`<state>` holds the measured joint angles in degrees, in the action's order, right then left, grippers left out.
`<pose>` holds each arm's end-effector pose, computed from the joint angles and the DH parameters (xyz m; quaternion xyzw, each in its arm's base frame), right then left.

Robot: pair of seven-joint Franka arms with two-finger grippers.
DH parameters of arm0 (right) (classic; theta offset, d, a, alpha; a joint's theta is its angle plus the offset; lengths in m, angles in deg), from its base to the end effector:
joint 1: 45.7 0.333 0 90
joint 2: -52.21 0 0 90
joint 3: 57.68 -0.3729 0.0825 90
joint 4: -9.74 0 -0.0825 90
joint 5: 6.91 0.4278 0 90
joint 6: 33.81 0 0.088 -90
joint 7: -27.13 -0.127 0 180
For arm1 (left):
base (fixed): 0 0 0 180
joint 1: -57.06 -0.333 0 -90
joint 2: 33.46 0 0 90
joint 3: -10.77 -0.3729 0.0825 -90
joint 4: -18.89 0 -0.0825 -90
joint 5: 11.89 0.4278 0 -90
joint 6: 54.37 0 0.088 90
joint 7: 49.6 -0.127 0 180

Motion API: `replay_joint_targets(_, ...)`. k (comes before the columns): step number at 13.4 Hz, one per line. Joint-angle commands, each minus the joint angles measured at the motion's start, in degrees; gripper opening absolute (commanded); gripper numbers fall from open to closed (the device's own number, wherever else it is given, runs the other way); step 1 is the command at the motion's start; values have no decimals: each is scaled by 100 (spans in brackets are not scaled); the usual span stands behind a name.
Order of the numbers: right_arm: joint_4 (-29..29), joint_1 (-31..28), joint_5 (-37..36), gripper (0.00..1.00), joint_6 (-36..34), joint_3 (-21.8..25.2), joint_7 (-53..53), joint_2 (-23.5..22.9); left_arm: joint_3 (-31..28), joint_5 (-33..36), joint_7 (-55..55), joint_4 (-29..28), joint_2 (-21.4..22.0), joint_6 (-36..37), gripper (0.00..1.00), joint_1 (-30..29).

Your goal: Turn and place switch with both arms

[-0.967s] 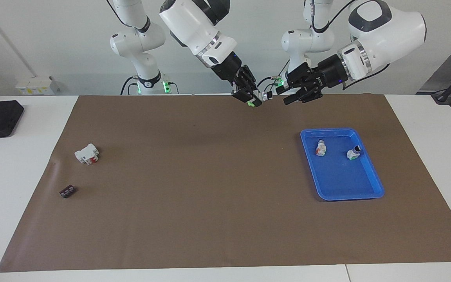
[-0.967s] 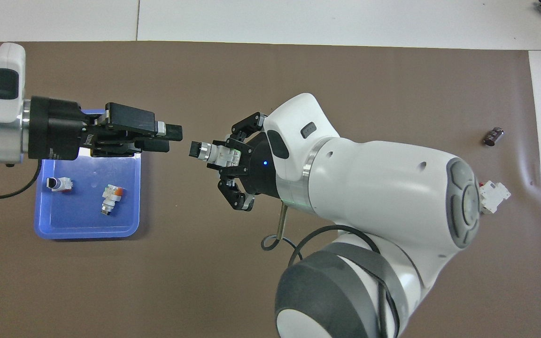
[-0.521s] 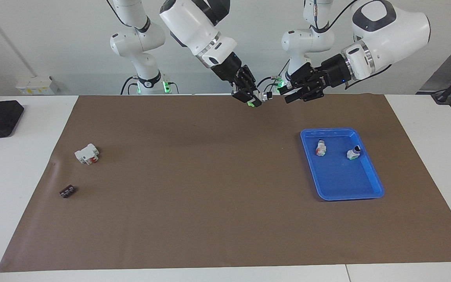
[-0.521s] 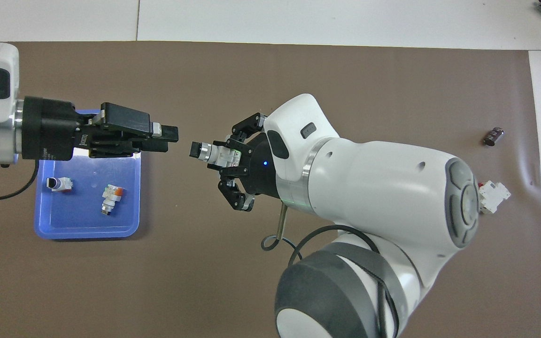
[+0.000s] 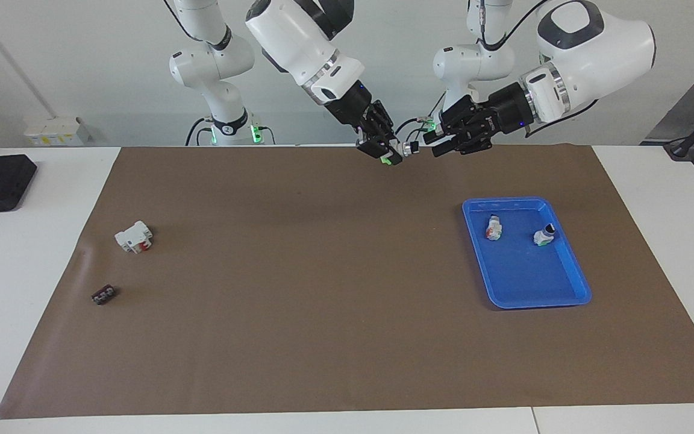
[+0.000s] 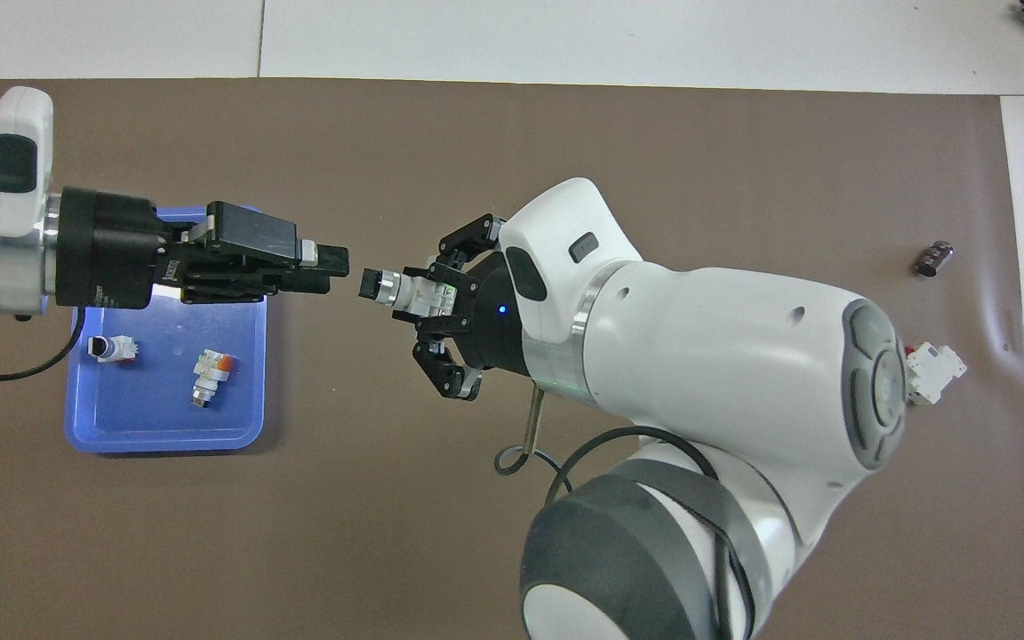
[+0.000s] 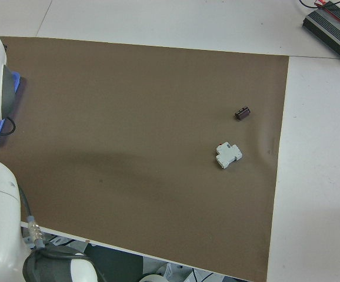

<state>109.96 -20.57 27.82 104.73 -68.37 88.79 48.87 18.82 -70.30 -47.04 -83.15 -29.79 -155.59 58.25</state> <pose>0.5511 0.4063 0.6307 -0.7162 -0.5806 -0.3375 0.1900 0.5727 -0.1887 0.6567 0.8781 0.0321 -0.0273 0.4766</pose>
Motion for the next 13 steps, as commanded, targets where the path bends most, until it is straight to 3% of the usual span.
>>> replay_joint_targets(1, 113, 9, 25, 0, 121, -11, -101, 97, -23, -118, -54, -281, 186, -256, 43, 187)
replay_joint_targets(6, 112, 0, 25, 0, 129, -11, -101, 88, -23, -118, -54, -466, 257, -477, 41, 338)
replay_joint_targets(13, 112, 0, 25, 0, 129, -11, -136, 97, -23, -118, -63, -457, 257, -477, 23, 329)
